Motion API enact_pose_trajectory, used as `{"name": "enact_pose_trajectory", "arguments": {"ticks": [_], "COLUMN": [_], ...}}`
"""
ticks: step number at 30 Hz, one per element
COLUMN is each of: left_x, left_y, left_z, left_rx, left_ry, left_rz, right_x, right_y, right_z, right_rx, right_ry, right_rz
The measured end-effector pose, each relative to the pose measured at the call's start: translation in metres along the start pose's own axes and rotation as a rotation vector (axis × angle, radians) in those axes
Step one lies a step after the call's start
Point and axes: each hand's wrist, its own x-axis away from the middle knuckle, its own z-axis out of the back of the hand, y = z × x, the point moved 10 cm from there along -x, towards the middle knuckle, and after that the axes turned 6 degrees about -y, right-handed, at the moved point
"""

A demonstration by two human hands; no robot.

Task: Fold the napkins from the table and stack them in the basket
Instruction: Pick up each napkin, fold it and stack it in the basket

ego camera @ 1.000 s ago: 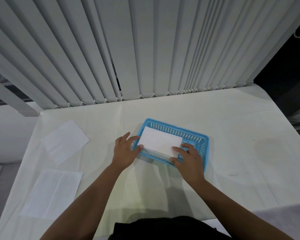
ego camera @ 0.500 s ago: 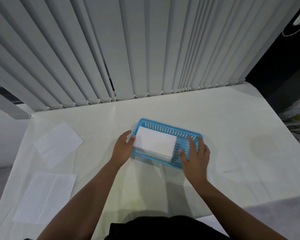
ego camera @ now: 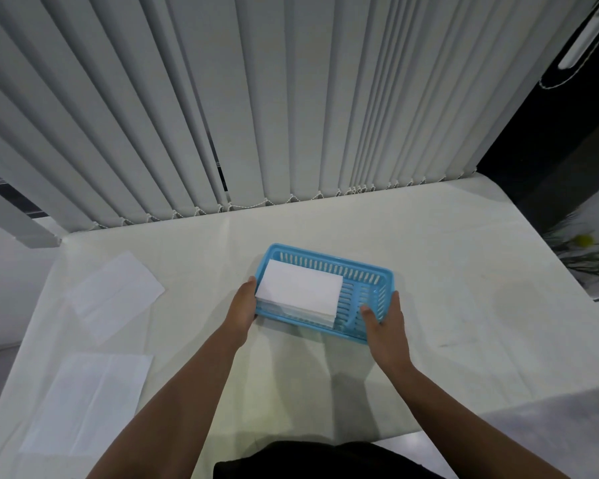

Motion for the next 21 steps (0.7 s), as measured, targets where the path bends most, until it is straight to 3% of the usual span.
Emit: {"name": "enact_pose_trajectory", "arguments": {"ticks": [10, 21], "left_x": [0.015, 0.034], "left_y": [0.013, 0.007], "left_z": [0.070, 0.197], "left_rx": [-0.012, -0.051], "left_ry": [0.063, 0.069], "left_rz": [-0.057, -0.021], "right_x": [0.009, 0.089], "right_y": [-0.025, -0.050], "right_z": [-0.061, -0.173], "right_rx": [0.041, -0.001], "right_ry": [-0.026, -0.001], "right_rz": [0.010, 0.033]}}
